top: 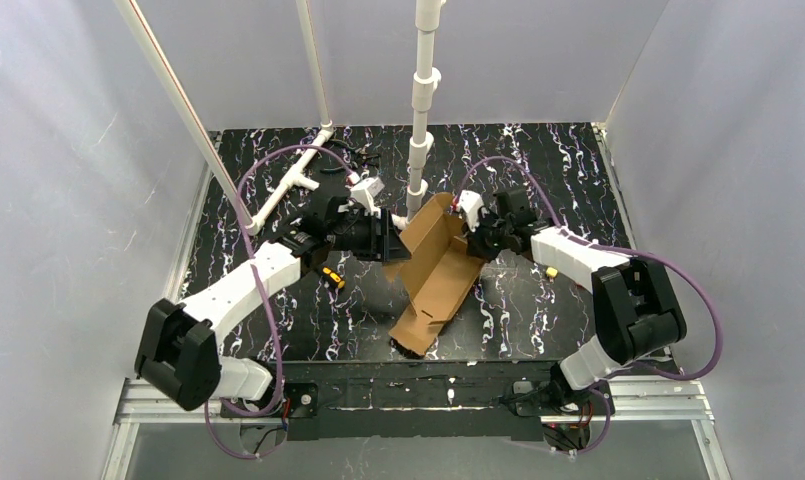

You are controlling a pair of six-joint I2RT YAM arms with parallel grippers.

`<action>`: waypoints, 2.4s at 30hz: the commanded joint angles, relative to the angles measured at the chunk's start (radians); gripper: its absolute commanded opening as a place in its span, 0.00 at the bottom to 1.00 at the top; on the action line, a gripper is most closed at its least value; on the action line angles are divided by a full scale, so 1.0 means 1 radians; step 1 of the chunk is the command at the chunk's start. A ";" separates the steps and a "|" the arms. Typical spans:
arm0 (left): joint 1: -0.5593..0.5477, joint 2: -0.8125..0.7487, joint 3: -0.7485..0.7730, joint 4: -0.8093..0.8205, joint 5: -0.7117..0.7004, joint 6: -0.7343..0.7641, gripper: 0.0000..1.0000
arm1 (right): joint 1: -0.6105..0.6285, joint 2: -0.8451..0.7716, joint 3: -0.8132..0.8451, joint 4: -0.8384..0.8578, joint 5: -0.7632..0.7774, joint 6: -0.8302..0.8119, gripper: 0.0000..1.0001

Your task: Fold the paper box

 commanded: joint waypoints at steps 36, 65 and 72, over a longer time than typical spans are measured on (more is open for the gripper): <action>-0.151 -0.238 -0.280 0.457 -0.268 0.289 0.97 | -0.119 -0.150 -0.154 0.265 -0.051 0.513 0.01; -0.122 -0.219 -0.265 0.507 -0.287 0.406 0.00 | -0.114 -0.127 -0.145 0.242 -0.104 0.468 0.01; -0.073 -0.261 -0.276 0.460 -0.156 0.461 0.30 | -0.116 -0.140 -0.146 0.218 -0.254 0.380 0.01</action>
